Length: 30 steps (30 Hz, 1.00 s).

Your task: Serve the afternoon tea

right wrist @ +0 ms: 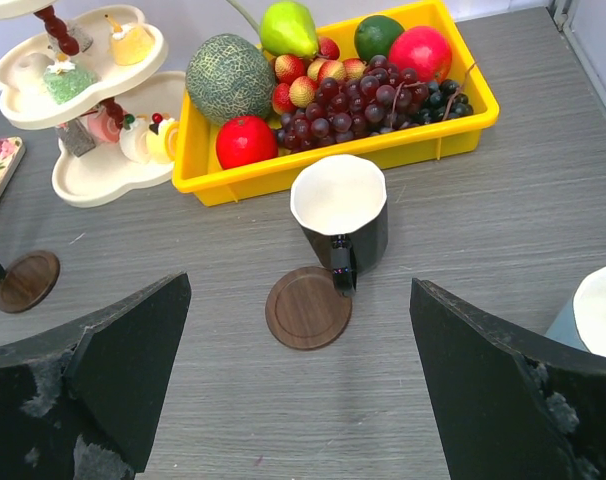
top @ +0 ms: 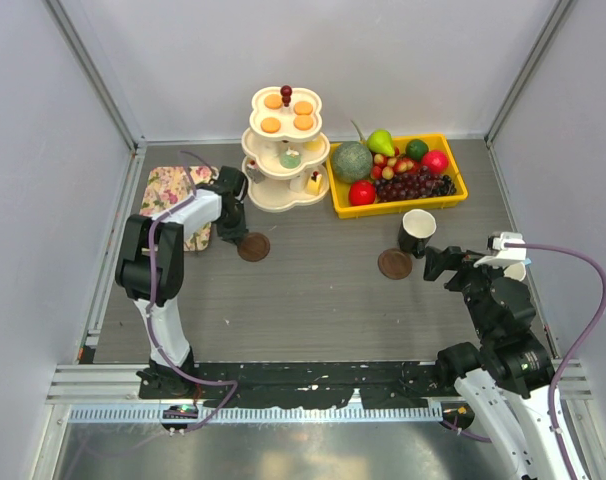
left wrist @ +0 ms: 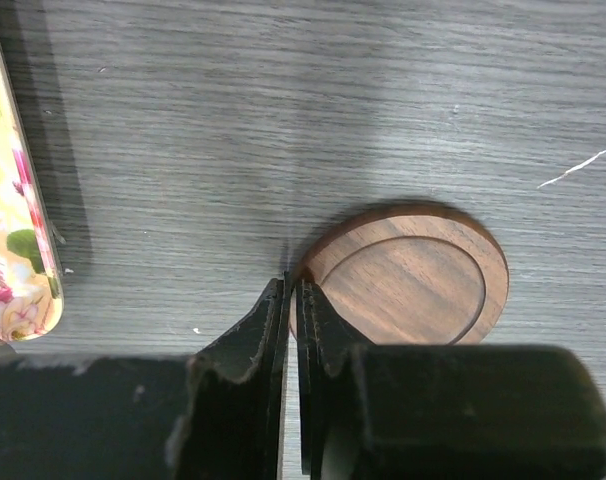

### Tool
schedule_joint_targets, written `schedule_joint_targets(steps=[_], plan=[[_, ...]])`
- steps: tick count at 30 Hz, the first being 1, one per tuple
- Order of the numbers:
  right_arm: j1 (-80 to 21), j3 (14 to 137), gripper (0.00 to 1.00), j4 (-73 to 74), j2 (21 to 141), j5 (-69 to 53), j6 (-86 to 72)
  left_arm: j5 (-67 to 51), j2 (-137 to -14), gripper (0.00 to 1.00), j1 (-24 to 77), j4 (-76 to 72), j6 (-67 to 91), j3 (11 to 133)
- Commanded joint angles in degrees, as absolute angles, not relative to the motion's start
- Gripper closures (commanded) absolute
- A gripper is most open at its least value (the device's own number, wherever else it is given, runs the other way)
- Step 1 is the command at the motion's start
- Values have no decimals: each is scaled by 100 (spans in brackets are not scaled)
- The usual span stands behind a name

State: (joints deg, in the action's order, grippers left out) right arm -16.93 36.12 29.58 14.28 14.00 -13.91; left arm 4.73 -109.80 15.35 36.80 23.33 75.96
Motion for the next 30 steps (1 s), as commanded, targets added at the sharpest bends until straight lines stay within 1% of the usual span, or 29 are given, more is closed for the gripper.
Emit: schedule_joint_targets(steps=[1,5,10,13,15,17,18,20,21,23,24,26,27,28,30], plan=[[-1714,3647,2,2768,1547,1257,-1459,422,-11057,86,1521,3691,2303,7840],[-1714,3656,2,2769,1599,1151,-1503,229,-11100,83,1521,3656,2382,7980],[-1714,3656,2,2769,1783,687,-1573,26,-10759,70,1529,3578,2531,7902],[-1722,3639,1,2725,2082,265,-1678,26,-10268,62,1529,3560,2566,7717],[-1714,3621,0,2690,2407,-138,-1749,-176,-9863,59,1538,3542,2566,7586],[-1714,3621,0,2663,2837,-315,-1810,-193,-9389,57,1529,3542,2532,7454],[-1723,3638,0,2654,3126,-377,-1837,-185,-9108,54,1529,3551,2505,7384],[-1723,3639,5,2584,3565,-483,-1890,-167,-8555,44,1529,3533,2391,7225],[-1749,3639,10,2514,3690,-518,-1924,-141,-8256,40,1529,3525,2321,7120],[-1863,3726,16,2400,4086,-431,-1951,-53,-7685,33,1529,3542,2145,6979],[-2020,3761,17,2365,4339,-335,-1951,139,-7438,27,1529,3577,2058,6944],[-2345,3911,22,2285,4744,-19,-1942,342,-6876,17,1529,3665,1891,6873],[-2468,4059,23,2259,4911,357,-1925,430,-6638,13,1521,3700,1803,6864],[-2661,4148,25,2267,5244,456,-1916,526,-6375,11,1529,3726,1741,6856],[-2846,4394,27,2320,5720,711,-1916,693,-5847,4,1521,3797,1609,6838]])
